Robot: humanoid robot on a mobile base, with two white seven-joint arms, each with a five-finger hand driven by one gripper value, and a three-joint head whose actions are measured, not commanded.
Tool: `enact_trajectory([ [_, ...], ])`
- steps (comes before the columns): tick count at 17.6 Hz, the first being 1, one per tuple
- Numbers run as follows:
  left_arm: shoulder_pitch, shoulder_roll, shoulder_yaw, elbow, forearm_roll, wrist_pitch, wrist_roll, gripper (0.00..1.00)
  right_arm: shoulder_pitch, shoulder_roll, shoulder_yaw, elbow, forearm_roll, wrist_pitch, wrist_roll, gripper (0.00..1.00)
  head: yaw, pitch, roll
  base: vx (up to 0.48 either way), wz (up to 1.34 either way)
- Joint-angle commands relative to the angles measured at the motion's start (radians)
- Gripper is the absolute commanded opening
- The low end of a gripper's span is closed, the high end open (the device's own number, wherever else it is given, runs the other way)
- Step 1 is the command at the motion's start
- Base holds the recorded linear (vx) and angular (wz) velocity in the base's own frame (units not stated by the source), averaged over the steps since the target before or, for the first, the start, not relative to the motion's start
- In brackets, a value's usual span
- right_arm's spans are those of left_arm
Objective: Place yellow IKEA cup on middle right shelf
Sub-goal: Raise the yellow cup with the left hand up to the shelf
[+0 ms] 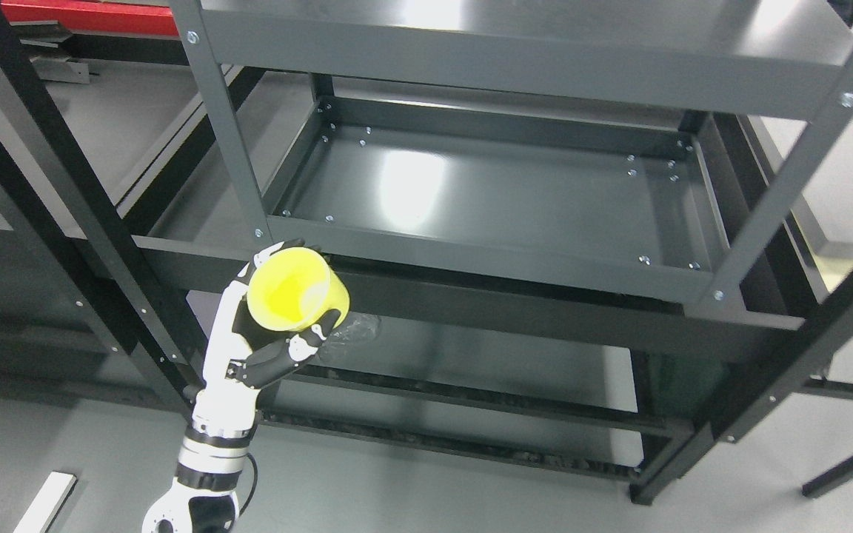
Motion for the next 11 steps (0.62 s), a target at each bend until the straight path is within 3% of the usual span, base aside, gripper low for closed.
enact_trajectory([
  [1, -0.082, 0.017, -0.234, -0.083, 0.000, -0.028, 0.001, 0.02, 0.014, -0.017, 0.017, 0.000, -0.025, 0.001, -0.001, 0.99, 0.0000, 0.000, 0.000, 0.241, 0.14],
  [8, -0.416, 0.017, -0.535, -0.078, 0.002, -0.019, 0.009, 0.01, 0.014, -0.017, 0.017, 0.000, -0.025, 0.001, -0.001, 0.99, 0.0000, 0.000, 0.000, 0.228, 0.10],
  [11, -0.496, 0.017, -0.584, -0.076, 0.018, 0.036, 0.010, 0.00, 0.014, -0.017, 0.017, 0.000, -0.025, 0.001, -0.001, 1.00, 0.0000, 0.000, 0.000, 0.125, 0.00],
])
